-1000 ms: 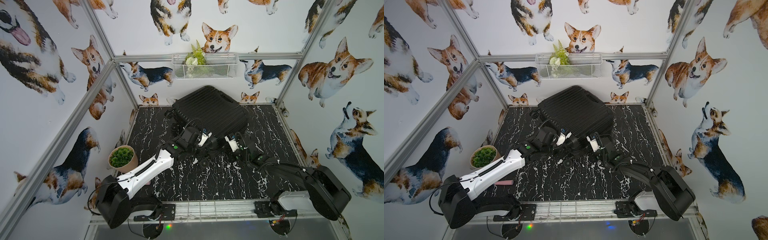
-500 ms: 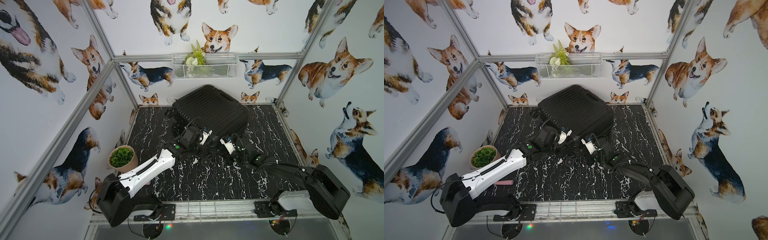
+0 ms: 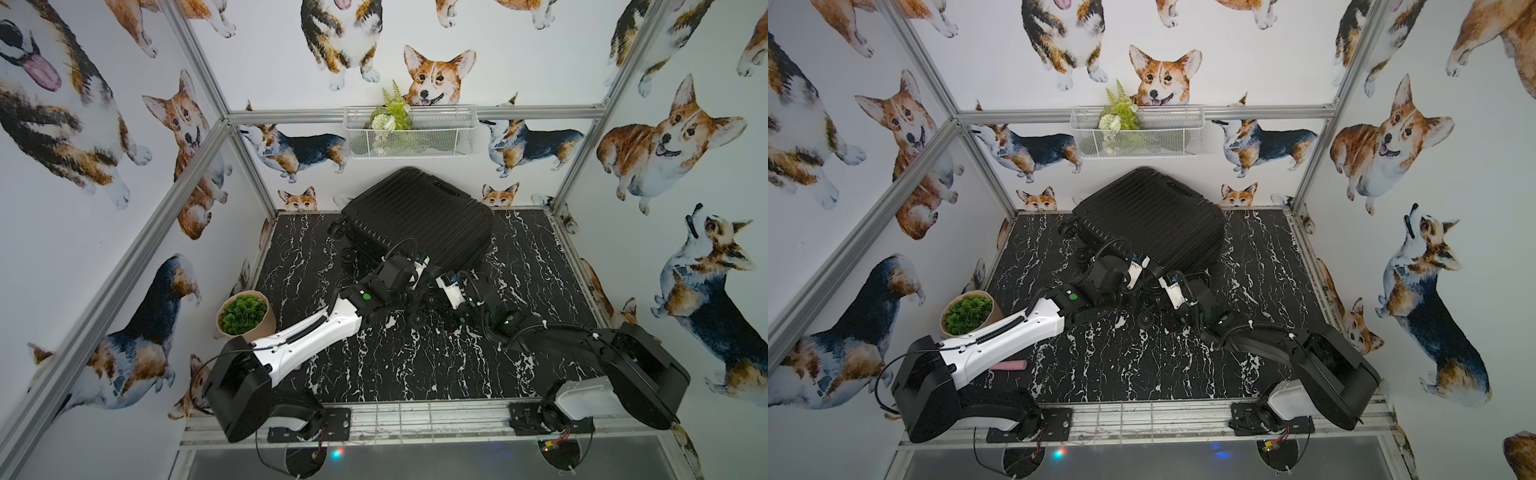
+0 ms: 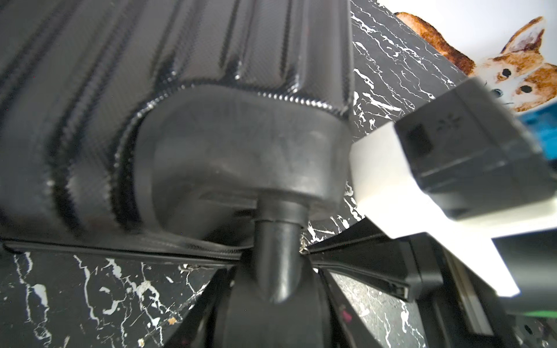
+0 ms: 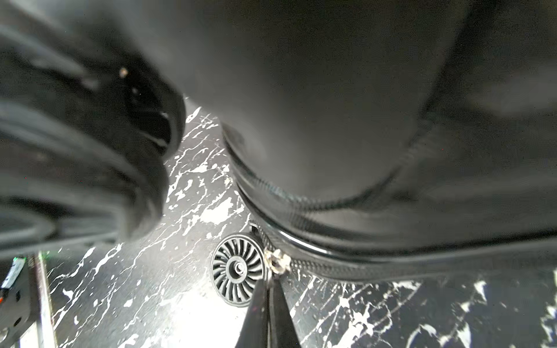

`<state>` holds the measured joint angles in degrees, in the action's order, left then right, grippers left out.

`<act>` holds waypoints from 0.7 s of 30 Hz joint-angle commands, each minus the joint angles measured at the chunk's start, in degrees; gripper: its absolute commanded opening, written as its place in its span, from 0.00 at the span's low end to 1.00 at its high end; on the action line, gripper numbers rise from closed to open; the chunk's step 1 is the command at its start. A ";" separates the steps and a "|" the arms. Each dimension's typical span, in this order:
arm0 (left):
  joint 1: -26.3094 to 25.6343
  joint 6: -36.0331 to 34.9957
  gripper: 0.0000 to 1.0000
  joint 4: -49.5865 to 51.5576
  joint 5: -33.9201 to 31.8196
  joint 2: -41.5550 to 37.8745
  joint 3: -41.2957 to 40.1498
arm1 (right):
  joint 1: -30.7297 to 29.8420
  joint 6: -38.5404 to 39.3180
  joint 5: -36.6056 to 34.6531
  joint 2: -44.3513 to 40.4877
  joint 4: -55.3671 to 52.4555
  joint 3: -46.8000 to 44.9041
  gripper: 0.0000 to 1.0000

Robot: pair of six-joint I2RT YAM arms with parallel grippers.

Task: Close the suitcase zippers
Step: Zip the zipper on the suitcase.

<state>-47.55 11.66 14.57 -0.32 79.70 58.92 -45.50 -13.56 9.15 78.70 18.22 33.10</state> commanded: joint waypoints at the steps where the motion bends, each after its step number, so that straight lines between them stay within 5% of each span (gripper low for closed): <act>1: -0.44 0.86 0.37 -9.12 4.45 0.04 1.85 | -0.62 -0.24 -2.40 -1.54 2.09 -0.73 0.00; 7: 0.04 -5.88 0.76 -2.36 3.91 -2.76 2.93 | 2.01 -1.40 -7.20 -4.68 -0.19 -3.05 0.00; 13: 4.05 -7.62 0.85 3.04 3.86 -7.34 4.48 | 5.56 -2.43 -6.55 -6.20 -1.16 -4.54 0.00; 21: 22.02 -8.82 0.85 12.75 2.71 -7.82 9.58 | 7.08 -2.02 -7.25 -7.01 -2.56 -4.58 0.00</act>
<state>-30.85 4.67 21.67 3.64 71.05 66.22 -38.68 -15.11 4.29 72.03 16.82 28.60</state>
